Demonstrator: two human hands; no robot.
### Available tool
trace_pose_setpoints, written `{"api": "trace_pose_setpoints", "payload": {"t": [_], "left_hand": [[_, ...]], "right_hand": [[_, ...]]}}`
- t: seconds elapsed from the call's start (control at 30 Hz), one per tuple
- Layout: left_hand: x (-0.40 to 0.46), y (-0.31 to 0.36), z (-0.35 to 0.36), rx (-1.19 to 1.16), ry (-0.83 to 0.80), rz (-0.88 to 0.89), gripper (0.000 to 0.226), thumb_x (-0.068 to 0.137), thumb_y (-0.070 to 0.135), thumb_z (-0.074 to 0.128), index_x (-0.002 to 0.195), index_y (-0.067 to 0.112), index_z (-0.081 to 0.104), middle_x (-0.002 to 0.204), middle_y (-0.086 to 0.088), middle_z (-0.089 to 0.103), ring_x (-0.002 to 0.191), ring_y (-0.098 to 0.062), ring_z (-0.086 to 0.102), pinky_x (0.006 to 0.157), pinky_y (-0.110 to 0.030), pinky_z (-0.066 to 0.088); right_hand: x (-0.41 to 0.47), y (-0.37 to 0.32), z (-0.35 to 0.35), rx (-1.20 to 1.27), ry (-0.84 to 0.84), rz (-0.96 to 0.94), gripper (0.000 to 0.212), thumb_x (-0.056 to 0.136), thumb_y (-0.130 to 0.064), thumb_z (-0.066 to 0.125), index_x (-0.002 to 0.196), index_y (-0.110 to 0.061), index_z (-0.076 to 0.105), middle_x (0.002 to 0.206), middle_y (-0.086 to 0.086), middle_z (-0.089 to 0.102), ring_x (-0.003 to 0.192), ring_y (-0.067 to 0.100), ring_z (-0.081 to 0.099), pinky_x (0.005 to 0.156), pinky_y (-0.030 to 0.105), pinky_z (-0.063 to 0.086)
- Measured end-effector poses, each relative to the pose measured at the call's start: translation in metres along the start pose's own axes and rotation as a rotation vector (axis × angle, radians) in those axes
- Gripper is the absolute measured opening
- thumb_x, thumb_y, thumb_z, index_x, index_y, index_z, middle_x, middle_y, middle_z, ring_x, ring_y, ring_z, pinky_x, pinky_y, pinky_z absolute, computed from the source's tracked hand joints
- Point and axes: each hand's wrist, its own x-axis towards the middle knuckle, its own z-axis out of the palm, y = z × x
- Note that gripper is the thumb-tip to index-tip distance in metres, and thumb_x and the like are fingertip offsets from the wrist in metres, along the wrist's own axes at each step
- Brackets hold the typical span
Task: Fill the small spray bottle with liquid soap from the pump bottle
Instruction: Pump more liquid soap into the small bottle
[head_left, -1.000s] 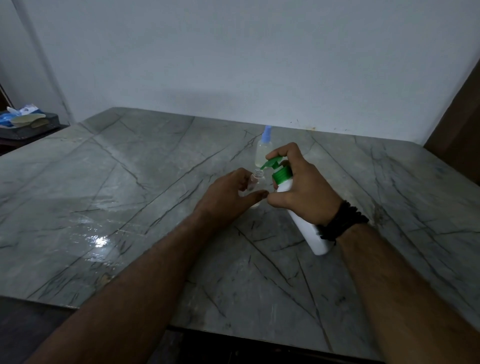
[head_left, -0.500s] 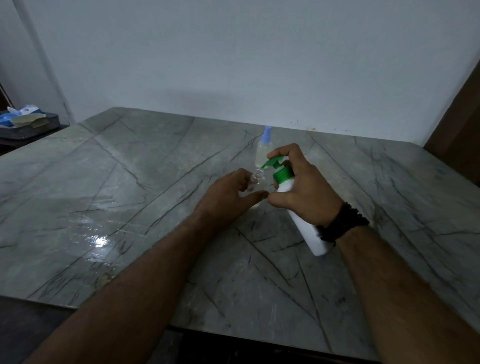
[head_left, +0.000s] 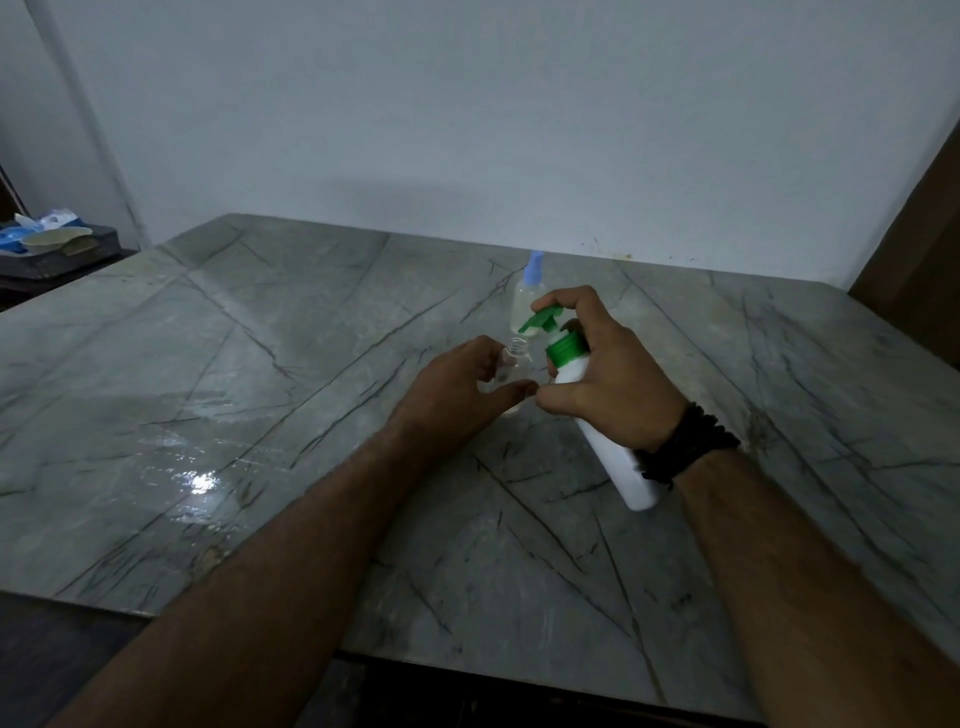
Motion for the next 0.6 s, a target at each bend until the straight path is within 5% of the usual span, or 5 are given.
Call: {"api": "trace_pose_setpoints", "payload": {"t": [0.6], "left_hand": [[0.0012, -0.0041, 0.0019, -0.013, 0.012, 0.002, 0.038, 0.081, 0.054, 0.067, 0.107, 0.029, 0.057, 0.102, 0.009, 0.063, 0.091, -0.005, 0.057, 0.075, -0.025, 0.047]], "right_hand": [[0.0001, 0.0013, 0.0015, -0.023, 0.012, 0.009, 0.071, 0.067, -0.006, 0.08, 0.126, -0.024, 0.046, 0.086, -0.011, 0.061, 0.067, 0.001, 0.06, 0.061, 0.011, 0.045]]}}
